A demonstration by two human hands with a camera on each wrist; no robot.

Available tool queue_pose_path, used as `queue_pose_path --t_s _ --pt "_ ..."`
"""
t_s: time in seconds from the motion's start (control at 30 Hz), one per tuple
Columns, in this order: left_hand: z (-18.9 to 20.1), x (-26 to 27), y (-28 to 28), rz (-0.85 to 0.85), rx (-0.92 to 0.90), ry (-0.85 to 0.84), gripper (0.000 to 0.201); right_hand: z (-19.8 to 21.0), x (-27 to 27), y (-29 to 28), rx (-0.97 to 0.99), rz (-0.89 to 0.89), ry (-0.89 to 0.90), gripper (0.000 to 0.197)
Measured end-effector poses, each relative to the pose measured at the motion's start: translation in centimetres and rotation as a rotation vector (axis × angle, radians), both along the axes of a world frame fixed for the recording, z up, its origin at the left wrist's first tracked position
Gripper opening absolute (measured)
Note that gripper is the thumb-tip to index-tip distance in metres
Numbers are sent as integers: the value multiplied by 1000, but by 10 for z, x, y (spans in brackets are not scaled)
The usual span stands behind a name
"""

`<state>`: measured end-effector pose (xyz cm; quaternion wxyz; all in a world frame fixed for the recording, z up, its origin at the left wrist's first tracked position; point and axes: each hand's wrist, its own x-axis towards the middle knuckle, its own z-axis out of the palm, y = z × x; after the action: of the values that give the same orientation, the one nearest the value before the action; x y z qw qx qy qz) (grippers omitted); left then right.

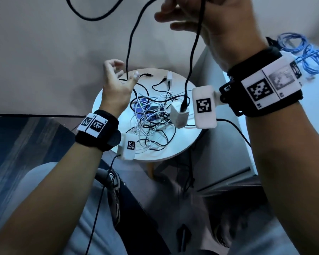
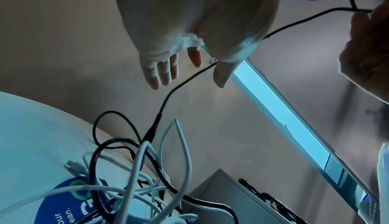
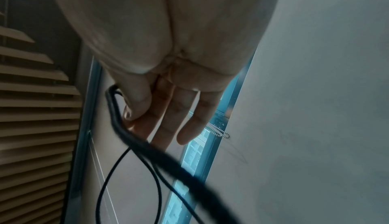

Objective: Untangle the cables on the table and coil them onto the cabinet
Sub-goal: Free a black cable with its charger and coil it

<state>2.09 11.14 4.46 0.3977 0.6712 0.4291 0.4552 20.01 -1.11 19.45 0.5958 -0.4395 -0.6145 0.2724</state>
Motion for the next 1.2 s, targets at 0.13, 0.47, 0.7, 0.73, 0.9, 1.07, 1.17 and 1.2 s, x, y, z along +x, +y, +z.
queue_pose_path --t_s 0.13,0.47,0.7,0.73,0.9,1.07,1.17,1.2 --pt "6 2 -1 -133 -35 -142 34 2 -1 -1 6 48 14 13" --pt "55 -7 -24 -305 -217 -504 19 -23 23 19 -278 -320 -45 17" --pt "68 2 -39 -333 -181 -517 34 -69 7 26 -563 -358 -100 39" --pt "66 5 -41 -321 -163 -486 31 -77 5 27 -606 -348 -153 38" --pt "38 20 -54 -236 -125 -300 25 -92 -3 13 -808 -502 -677 40" --pt "14 27 -57 -196 -235 -174 31 -113 -4 -1 -595 -640 -762 40" --pt "11 30 -59 -233 -271 -155 30 -128 -9 -4 -433 -513 -726 60" --pt "10 32 -61 -247 -277 -147 31 -130 -13 -7 -374 -469 -716 64"
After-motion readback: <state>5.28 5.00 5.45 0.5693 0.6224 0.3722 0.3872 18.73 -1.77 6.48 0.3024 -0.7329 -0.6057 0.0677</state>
